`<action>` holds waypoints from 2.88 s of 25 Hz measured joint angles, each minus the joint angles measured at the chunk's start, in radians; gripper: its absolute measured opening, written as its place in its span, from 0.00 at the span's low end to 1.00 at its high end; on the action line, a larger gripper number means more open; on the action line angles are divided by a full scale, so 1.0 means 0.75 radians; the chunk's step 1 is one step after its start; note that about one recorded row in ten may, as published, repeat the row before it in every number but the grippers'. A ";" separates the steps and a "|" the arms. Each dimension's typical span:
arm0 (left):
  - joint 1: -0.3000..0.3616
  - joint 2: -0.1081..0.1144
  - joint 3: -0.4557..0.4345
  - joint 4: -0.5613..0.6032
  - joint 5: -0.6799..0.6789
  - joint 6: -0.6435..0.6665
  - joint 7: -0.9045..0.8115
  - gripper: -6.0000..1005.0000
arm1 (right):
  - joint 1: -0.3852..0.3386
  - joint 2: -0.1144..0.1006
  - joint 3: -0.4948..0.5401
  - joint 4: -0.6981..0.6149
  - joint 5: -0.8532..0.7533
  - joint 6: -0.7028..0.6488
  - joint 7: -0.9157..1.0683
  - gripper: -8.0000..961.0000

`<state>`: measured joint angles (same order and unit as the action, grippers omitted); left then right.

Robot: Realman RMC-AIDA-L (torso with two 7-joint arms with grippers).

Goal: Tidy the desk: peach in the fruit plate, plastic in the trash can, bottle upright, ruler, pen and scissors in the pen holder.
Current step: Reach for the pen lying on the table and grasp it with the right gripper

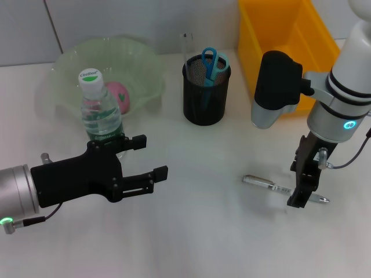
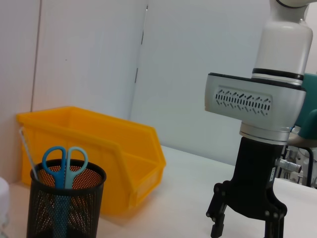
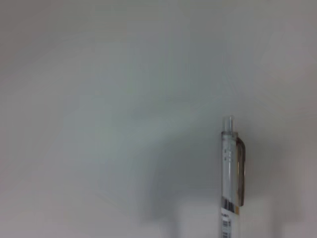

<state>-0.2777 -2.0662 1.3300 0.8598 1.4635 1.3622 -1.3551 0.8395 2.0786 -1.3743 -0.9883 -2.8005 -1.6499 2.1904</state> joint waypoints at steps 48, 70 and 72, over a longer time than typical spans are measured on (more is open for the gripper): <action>-0.006 0.002 -0.004 -0.019 0.002 0.000 0.023 0.82 | -0.002 0.010 -0.109 0.063 0.008 0.101 0.072 0.26; 0.004 0.004 -0.004 -0.019 0.002 0.006 0.023 0.82 | -0.012 0.012 -0.166 0.080 0.026 0.120 0.082 0.25; 0.004 0.004 -0.005 -0.019 0.002 0.006 0.024 0.82 | -0.022 0.012 -0.172 0.062 0.026 0.119 0.082 0.24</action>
<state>-0.2745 -2.0631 1.3263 0.8453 1.4650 1.3668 -1.3374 0.8234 2.0878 -1.5035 -0.9421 -2.7809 -1.5606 2.2519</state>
